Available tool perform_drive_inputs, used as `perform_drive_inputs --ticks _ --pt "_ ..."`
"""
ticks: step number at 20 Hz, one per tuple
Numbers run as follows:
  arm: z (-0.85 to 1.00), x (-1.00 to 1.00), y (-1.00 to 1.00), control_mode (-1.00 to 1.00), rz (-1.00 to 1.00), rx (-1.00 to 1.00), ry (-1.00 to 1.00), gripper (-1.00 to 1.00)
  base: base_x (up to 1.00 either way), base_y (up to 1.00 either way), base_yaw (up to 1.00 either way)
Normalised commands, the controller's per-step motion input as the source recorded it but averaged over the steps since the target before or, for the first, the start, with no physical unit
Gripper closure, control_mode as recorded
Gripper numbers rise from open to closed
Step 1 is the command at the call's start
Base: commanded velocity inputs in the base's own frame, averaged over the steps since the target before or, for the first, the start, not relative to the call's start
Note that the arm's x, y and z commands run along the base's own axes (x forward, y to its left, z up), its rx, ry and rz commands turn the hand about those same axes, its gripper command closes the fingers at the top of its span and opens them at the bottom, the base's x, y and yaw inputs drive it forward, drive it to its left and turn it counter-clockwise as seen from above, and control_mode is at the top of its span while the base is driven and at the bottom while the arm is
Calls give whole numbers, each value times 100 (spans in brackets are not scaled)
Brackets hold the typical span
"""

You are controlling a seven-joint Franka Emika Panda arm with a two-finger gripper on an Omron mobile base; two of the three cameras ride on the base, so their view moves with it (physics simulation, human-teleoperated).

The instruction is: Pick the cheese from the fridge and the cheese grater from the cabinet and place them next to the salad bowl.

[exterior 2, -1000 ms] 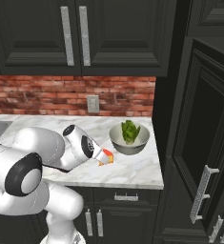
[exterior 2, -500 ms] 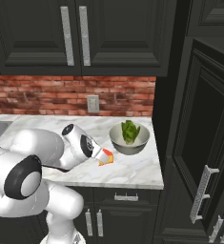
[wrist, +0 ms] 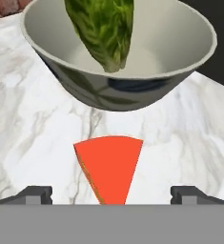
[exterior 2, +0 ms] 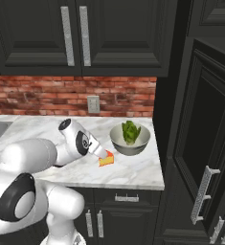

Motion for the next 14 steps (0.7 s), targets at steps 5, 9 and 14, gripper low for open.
perform_drive_inputs --ticks 5,9,14 --pt "15 -22 0 -100 -5 4 1 -100 0 0 0" --pt "5 -27 -2 -100 -1 5 1 -100 0 0 0" --pt "27 -27 0 -100 0 8 1 -100 0 0 0"
